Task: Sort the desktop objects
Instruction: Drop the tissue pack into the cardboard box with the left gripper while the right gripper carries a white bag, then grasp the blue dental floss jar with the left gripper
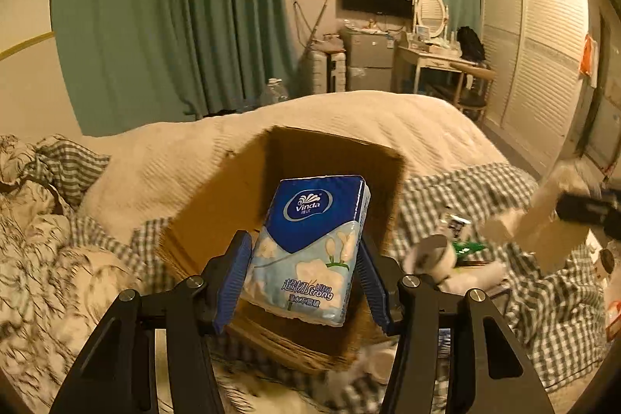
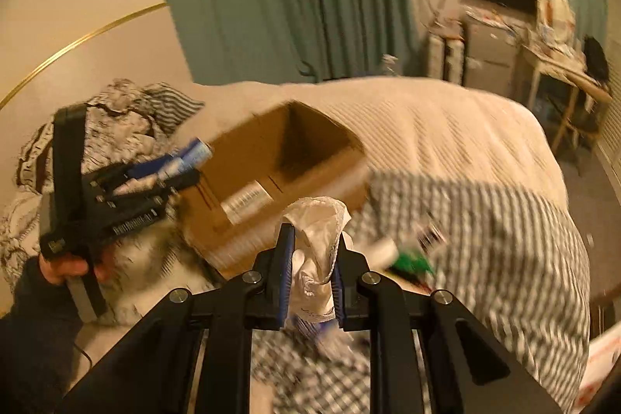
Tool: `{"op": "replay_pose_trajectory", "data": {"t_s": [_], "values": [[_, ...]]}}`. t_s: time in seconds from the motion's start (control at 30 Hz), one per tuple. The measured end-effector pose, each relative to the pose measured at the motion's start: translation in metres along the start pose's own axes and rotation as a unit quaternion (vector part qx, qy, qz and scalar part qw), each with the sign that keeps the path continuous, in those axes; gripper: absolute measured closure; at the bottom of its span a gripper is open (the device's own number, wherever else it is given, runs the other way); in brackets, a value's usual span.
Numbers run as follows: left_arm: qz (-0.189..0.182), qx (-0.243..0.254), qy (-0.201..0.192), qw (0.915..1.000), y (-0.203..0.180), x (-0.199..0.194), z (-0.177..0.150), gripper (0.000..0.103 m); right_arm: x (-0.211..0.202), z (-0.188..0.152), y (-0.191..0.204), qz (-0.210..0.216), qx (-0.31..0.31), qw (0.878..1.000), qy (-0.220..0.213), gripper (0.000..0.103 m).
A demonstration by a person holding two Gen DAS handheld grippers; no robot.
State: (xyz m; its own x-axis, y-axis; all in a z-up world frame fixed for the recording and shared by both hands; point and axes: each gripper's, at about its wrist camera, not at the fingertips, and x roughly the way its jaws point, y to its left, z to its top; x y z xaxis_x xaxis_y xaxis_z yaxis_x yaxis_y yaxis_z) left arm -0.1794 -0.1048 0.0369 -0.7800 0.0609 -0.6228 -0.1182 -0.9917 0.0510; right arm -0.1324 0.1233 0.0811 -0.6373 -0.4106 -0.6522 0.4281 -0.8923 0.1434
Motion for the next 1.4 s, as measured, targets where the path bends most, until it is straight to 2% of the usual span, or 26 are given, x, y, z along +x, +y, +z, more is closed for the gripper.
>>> {"op": "replay_pose_trajectory", "data": {"t_s": [0.13,0.23,0.33,0.37,0.4,0.47,0.57,0.7,0.93,1.03,1.17,1.27,1.33,1.4], "values": [[0.022,0.001,0.007,0.9997,0.019,0.014,0.003,0.047,0.039,0.039,0.041,0.021,-0.031,0.999,0.004,0.087],[0.030,-0.008,0.025,0.9992,0.038,0.029,0.003,0.047,0.075,0.055,0.068,0.040,-0.043,0.998,0.018,0.087],[0.031,-0.006,0.025,0.9992,0.046,0.033,0.000,0.043,0.107,0.063,0.080,0.034,-0.021,0.999,0.022,0.084],[0.032,0.000,0.022,0.9993,0.049,0.034,-0.001,0.037,0.113,0.064,0.081,0.039,-0.014,0.999,0.021,0.074],[0.031,0.006,0.019,0.9993,0.051,0.035,-0.003,0.023,0.119,0.065,0.081,0.051,0.000,0.999,0.016,0.056],[0.033,0.009,0.014,0.9993,0.052,0.036,-0.005,0.013,0.121,0.066,0.077,0.060,0.021,0.998,0.009,0.037],[0.032,0.002,0.015,0.9994,0.048,0.033,-0.006,0.013,0.112,0.067,0.068,0.064,0.041,0.997,-0.004,0.037],[0.005,0.000,0.005,1.0000,0.030,0.010,-0.003,0.013,0.085,0.063,0.052,0.032,0.038,0.999,-0.017,0.037],[-0.020,0.012,-0.014,0.9996,-0.035,-0.029,0.002,0.012,-0.009,0.028,0.000,-0.061,0.032,0.996,-0.048,0.037],[-0.044,0.007,-0.009,0.9990,-0.068,-0.033,-0.013,0.002,-0.032,0.013,-0.019,-0.060,0.048,0.996,-0.052,0.037],[-0.069,0.023,0.015,0.9972,-0.113,-0.018,-0.053,0.002,-0.034,-0.020,-0.045,-0.075,0.063,0.994,-0.040,0.037],[-0.070,0.055,0.027,0.9956,-0.147,0.006,-0.090,0.002,-0.028,-0.053,-0.069,-0.079,0.082,0.993,-0.026,0.037],[-0.073,0.064,0.037,0.9946,-0.158,0.022,-0.105,0.002,-0.022,-0.075,-0.088,-0.090,0.090,0.992,-0.008,0.037],[-0.086,0.060,0.065,0.9924,-0.167,0.044,-0.115,0.002,-0.016,-0.098,-0.103,-0.087,0.088,0.992,0.011,0.037]]}}
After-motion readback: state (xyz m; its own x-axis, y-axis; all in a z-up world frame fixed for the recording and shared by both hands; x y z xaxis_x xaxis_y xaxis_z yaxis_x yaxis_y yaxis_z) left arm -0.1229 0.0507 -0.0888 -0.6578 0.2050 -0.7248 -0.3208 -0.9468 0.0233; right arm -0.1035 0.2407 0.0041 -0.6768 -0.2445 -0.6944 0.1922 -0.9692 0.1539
